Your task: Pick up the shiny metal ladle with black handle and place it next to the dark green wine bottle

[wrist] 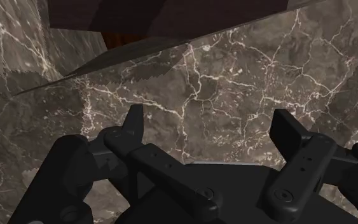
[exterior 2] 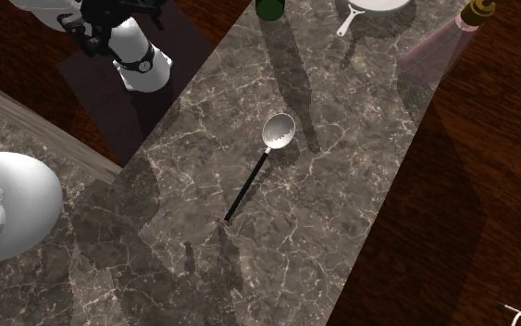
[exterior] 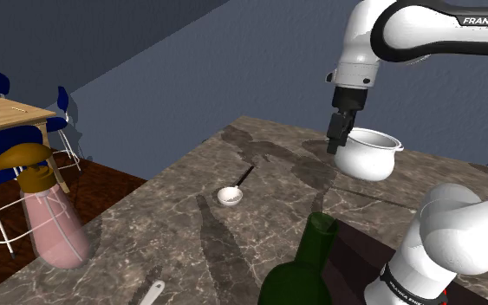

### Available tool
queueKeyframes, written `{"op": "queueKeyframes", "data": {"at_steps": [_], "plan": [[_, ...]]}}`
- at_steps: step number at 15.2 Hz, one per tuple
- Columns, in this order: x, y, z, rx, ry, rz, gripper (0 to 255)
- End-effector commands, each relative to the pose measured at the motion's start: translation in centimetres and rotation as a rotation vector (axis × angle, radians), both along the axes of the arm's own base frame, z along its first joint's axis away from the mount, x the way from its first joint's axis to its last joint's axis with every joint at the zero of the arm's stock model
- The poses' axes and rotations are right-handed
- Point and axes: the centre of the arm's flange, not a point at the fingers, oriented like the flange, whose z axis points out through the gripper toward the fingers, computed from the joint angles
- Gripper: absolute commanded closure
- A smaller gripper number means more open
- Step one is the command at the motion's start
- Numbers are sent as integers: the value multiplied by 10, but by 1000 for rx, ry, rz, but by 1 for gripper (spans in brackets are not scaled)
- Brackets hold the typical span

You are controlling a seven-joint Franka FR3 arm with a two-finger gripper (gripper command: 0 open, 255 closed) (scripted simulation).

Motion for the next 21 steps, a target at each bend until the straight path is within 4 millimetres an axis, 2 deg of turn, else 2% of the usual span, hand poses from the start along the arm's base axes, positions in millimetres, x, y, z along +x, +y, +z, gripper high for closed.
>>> {"op": "queueKeyframes", "data": {"at_steps": [1, 6, 11, 16, 21], "plan": [[0, 0, 0, 0, 0, 0, 0], [30, 38, -38, -16, -34, -240, 0], [70, 67, -75, -33, -68, -479, 0], [117, 85, -111, -49, -102, -719, 0], [168, 91, -146, -66, -136, -959, 0]]}}
